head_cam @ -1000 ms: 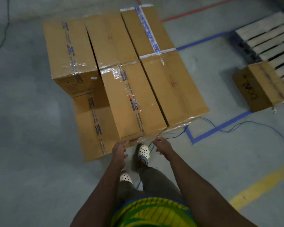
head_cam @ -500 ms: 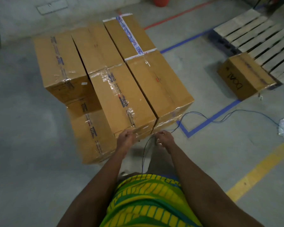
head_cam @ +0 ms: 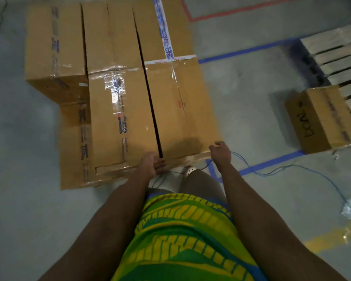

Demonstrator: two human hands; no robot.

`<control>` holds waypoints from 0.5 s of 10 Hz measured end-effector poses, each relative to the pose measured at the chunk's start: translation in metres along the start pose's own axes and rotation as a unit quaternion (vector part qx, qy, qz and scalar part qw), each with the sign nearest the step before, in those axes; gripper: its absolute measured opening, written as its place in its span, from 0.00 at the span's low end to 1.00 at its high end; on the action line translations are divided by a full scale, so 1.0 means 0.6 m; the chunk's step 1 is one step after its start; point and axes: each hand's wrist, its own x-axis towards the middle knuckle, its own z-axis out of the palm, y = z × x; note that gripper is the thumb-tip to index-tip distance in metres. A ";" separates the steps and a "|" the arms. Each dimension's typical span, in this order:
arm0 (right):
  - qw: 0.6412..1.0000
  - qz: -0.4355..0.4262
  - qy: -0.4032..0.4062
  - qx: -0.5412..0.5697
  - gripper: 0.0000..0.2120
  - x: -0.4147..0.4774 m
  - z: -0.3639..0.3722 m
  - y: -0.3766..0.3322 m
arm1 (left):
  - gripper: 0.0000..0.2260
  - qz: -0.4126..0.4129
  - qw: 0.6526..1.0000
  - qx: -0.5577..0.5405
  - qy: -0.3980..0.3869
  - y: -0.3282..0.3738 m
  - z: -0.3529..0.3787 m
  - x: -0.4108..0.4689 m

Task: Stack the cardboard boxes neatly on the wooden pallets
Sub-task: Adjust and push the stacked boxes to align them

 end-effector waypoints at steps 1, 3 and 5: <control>0.999 0.033 -0.017 -0.026 0.28 0.047 -0.031 0.006 | 0.15 -0.022 0.992 0.115 -0.049 -0.011 0.050 -0.006; 0.946 -0.065 -0.267 -0.171 0.32 0.096 -0.066 -0.017 | 0.20 -0.010 0.985 0.151 -0.084 0.017 0.101 0.036; 0.958 0.034 -0.261 -0.110 0.39 0.162 -0.084 -0.029 | 0.13 -0.077 0.991 0.062 -0.086 0.020 0.118 0.030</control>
